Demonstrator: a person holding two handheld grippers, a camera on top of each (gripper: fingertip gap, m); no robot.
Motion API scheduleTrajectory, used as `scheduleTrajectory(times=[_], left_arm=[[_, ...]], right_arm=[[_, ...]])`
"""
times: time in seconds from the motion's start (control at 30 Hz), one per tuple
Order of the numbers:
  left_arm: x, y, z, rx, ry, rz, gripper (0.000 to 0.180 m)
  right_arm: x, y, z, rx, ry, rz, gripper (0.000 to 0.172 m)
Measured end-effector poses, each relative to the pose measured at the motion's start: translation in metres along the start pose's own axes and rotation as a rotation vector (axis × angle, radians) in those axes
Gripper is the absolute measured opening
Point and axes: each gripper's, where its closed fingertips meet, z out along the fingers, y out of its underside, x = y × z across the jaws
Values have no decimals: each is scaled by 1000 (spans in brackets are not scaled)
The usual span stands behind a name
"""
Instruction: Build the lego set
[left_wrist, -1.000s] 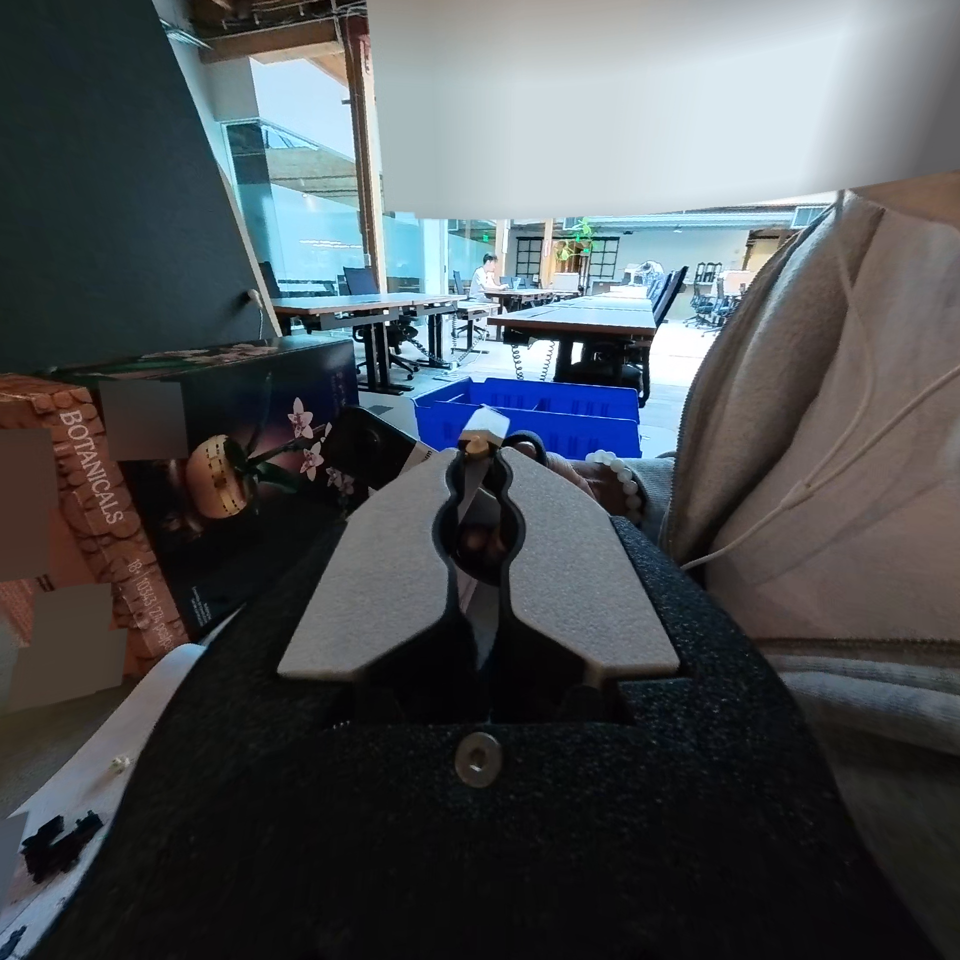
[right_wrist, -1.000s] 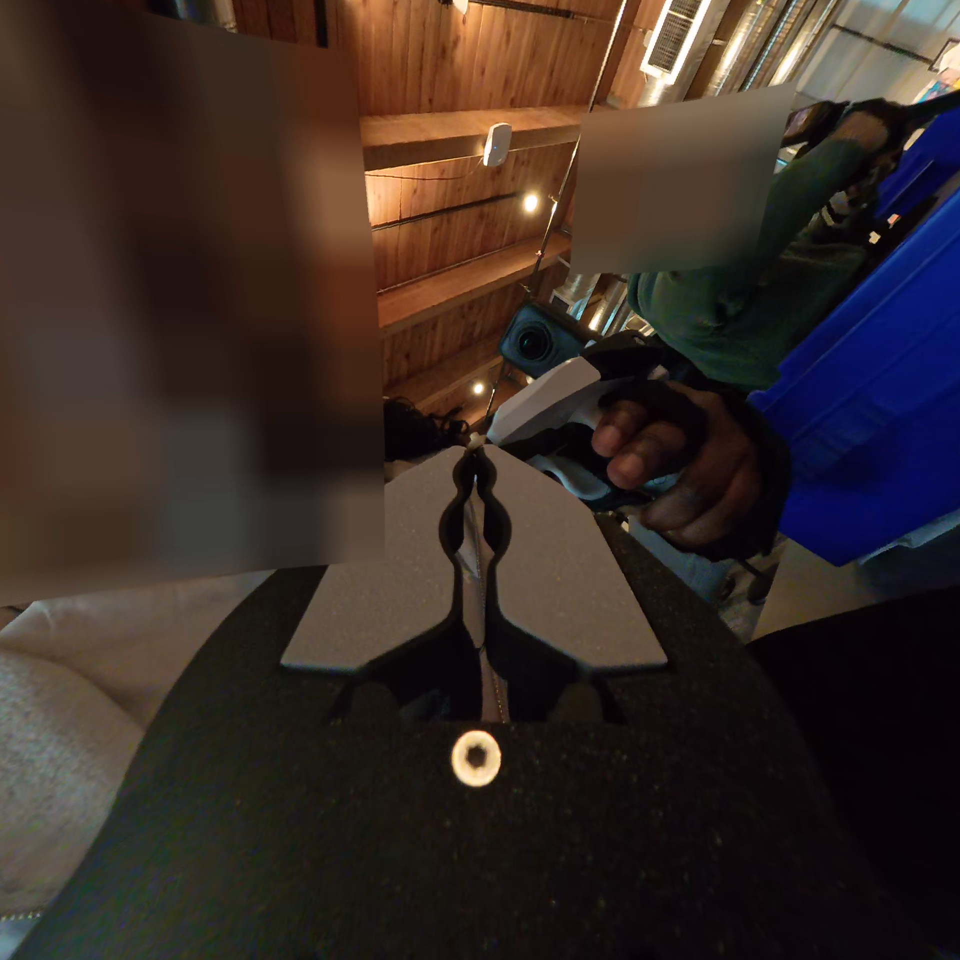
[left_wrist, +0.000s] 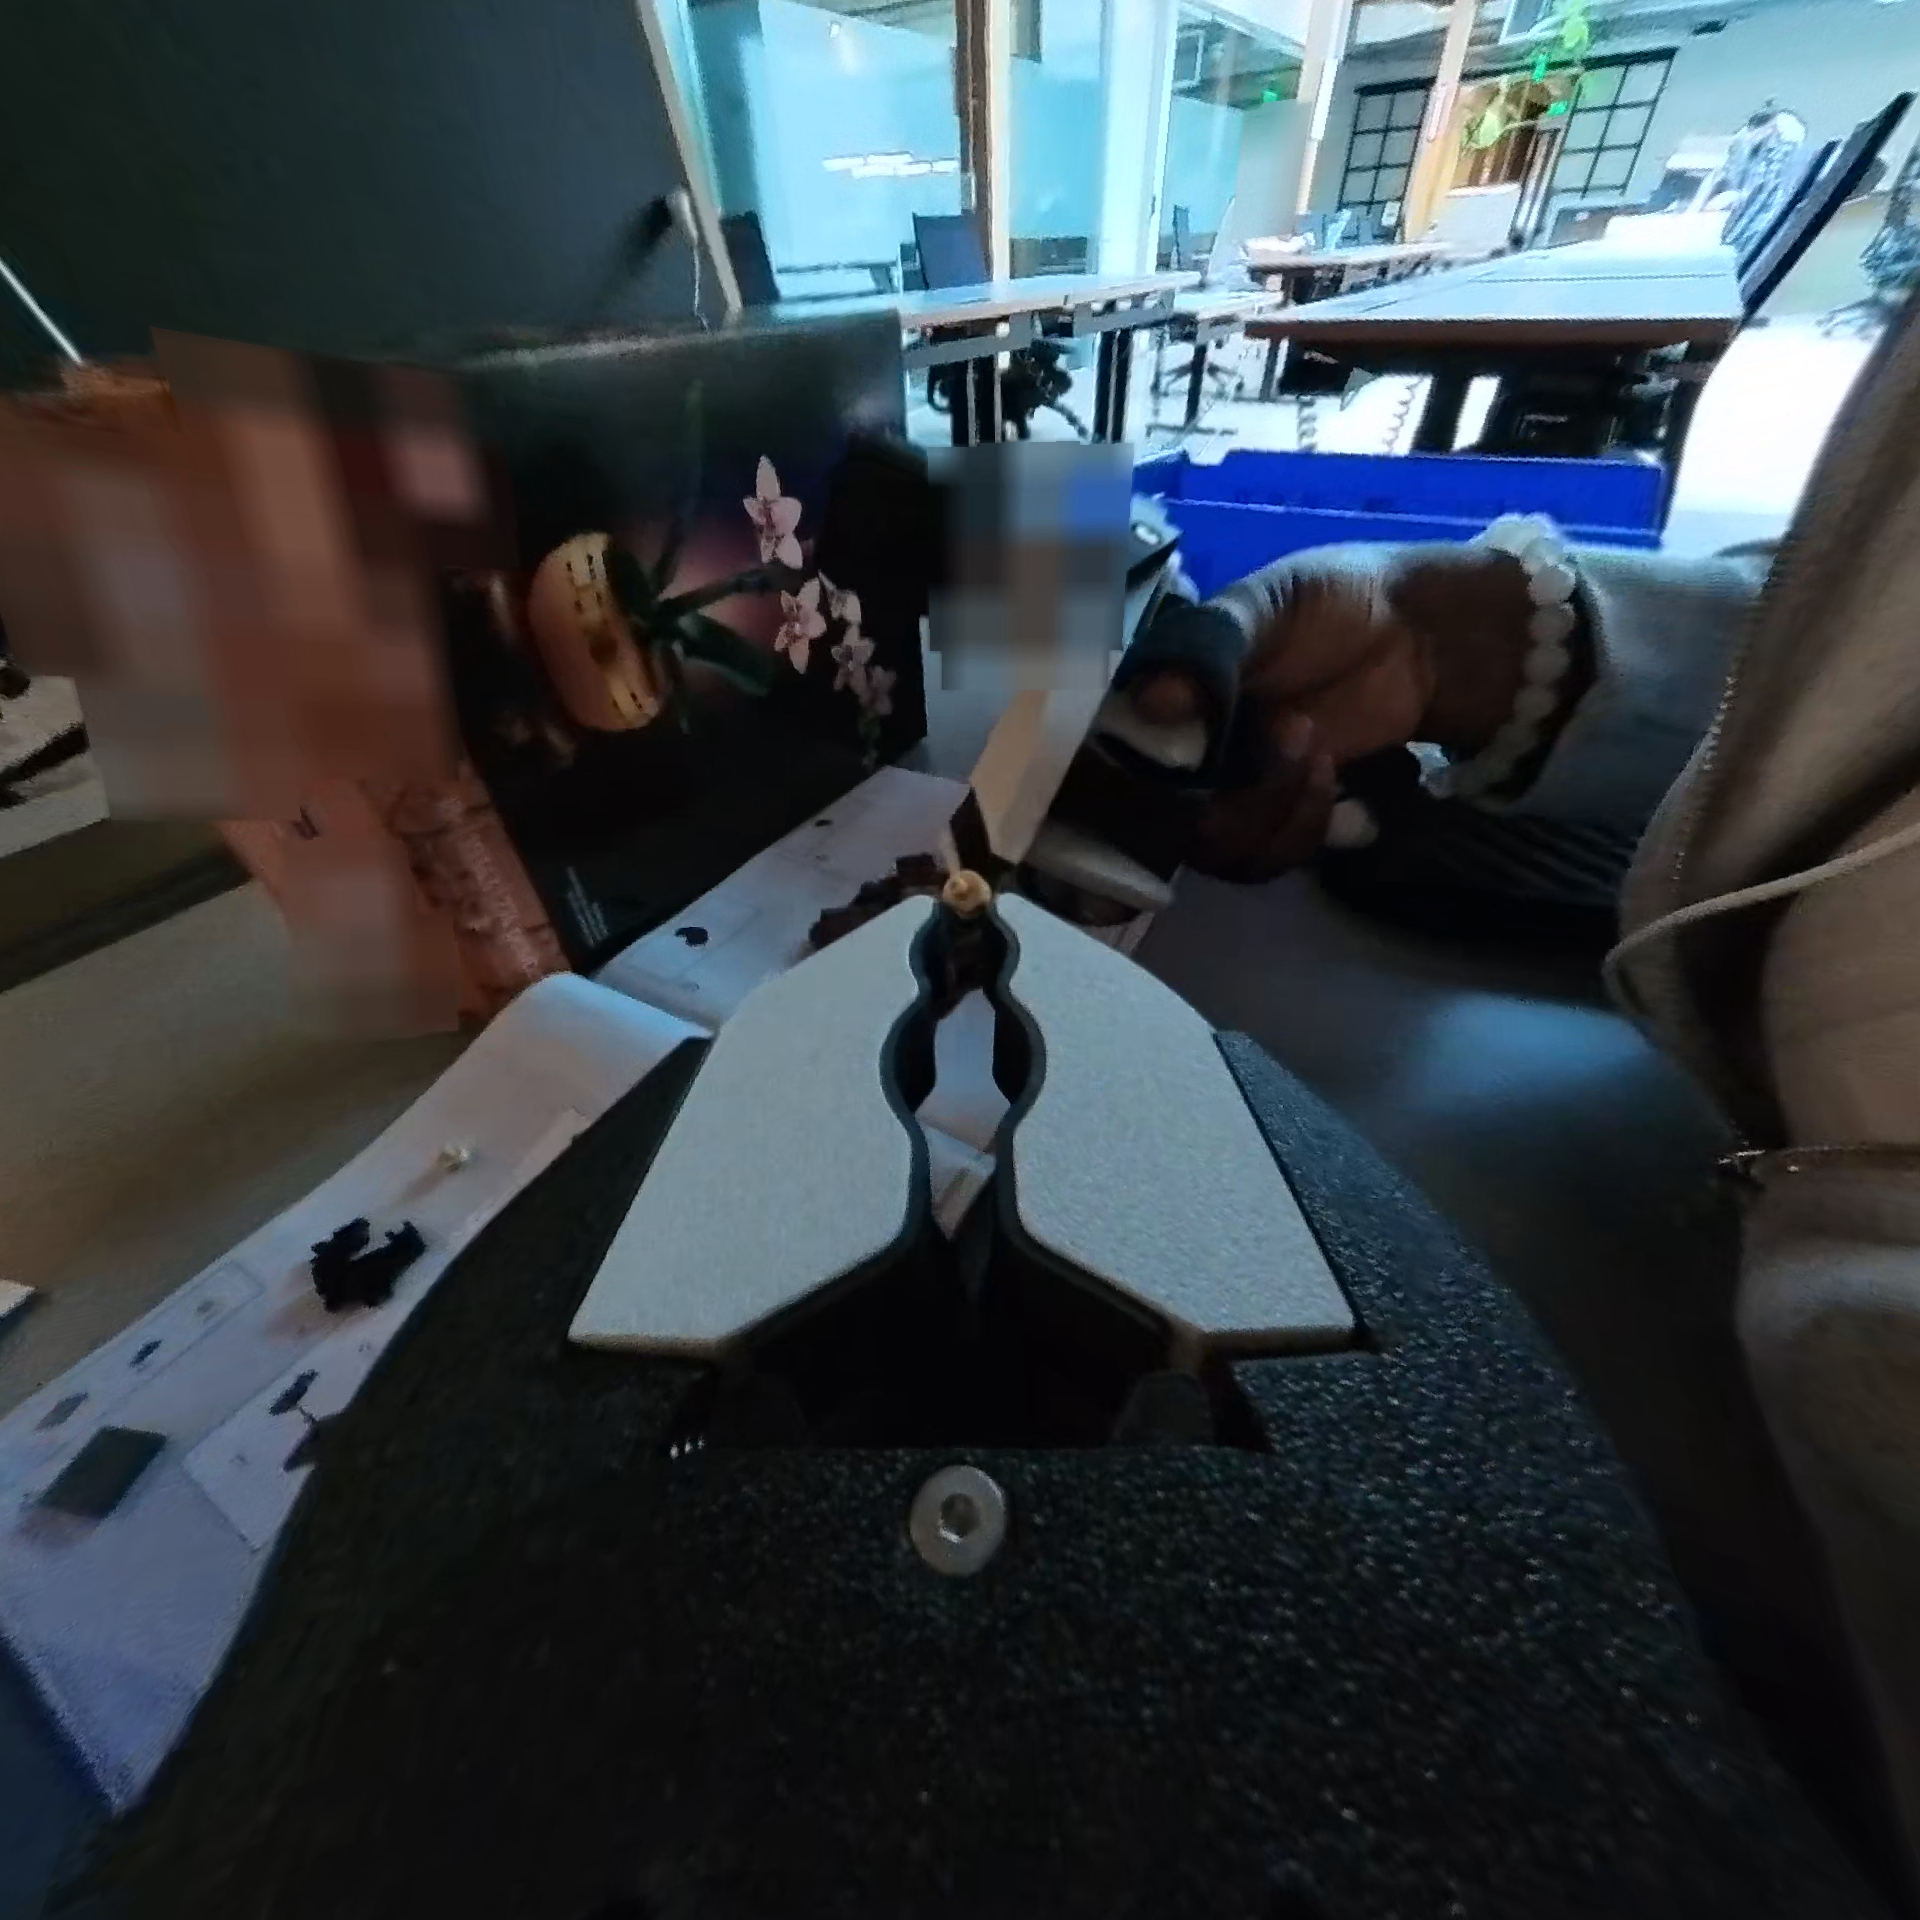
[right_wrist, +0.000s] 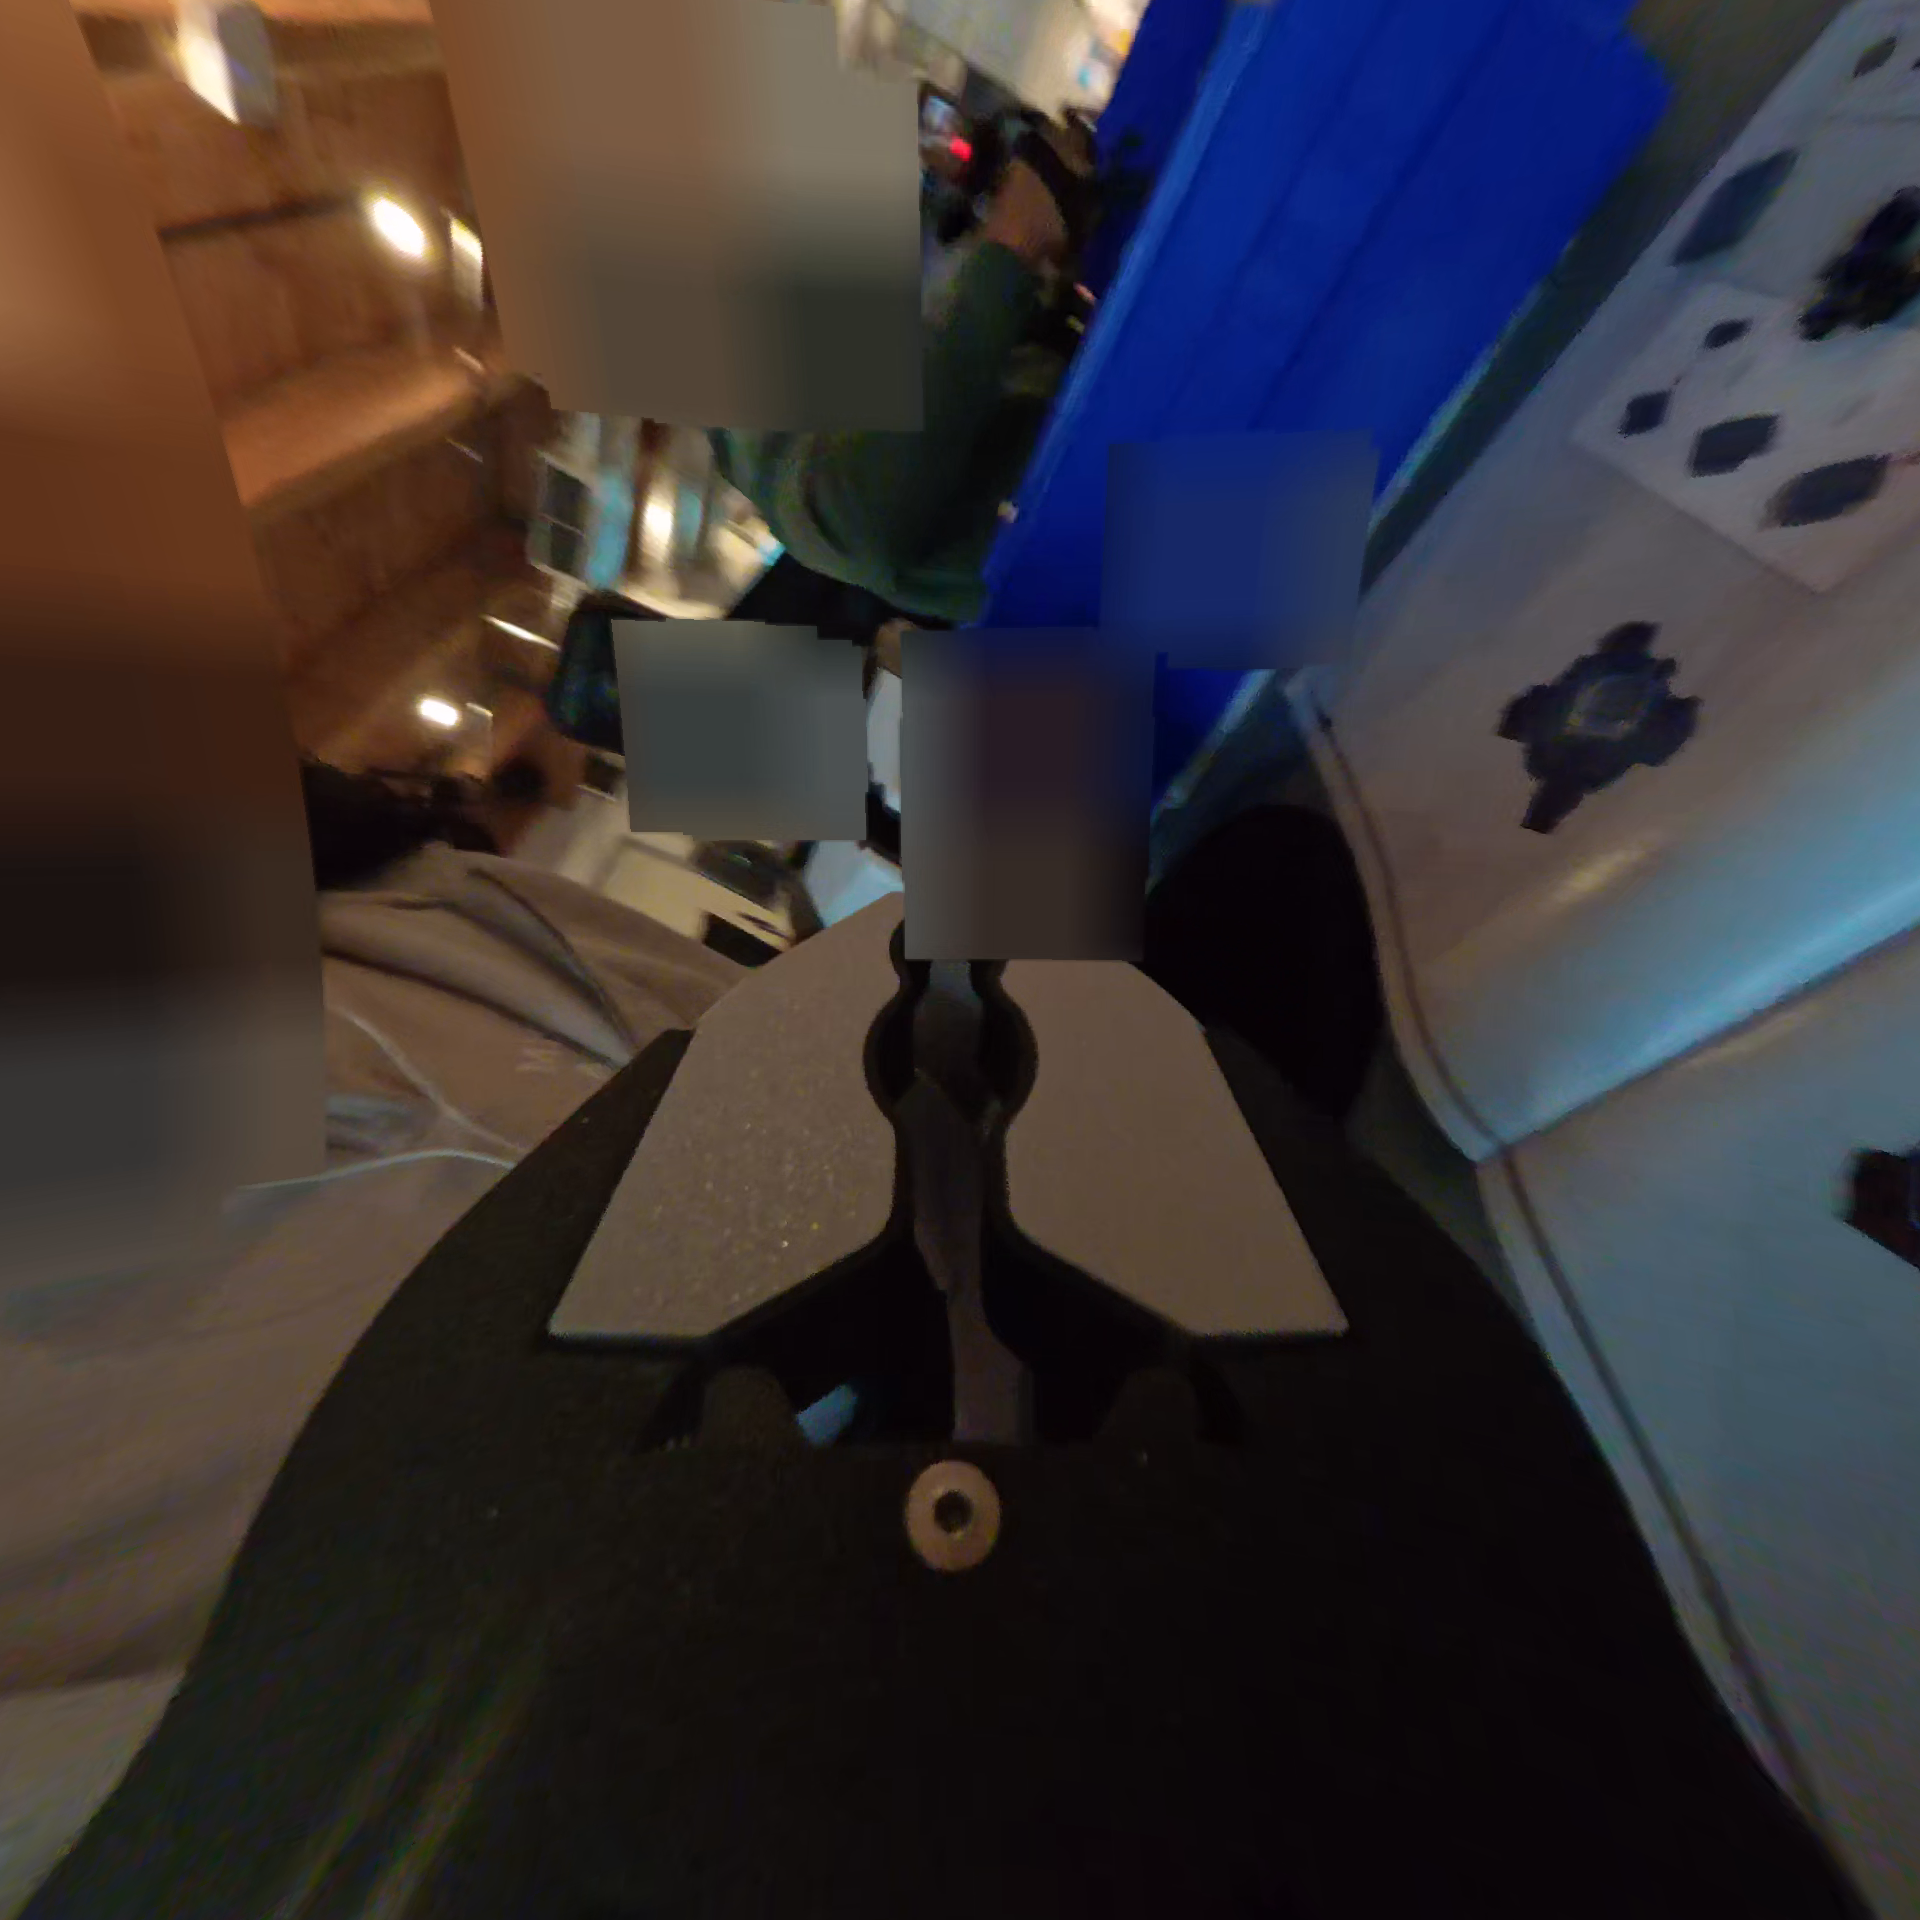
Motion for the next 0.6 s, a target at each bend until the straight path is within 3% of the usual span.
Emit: scheduleTrajectory(times=[0.13, 0.27, 0.5, 0.6], left_arm=[[-9, 11, 3, -73, -65, 44, 5], [-22, 27, 5, -186, -170, 141, 6], [-21, 36, 8, -244, -197, 222, 6], [-23, 41, 6, -286, -216, 274, 6]], right_arm=[[19, -5, -5, -23, 223, -148, 6], [24, -5, -1, -126, 492, -416, 12], [24, -12, 8, -148, 562, -499, 6], [29, -12, 10, -210, 650, -634, 5]])
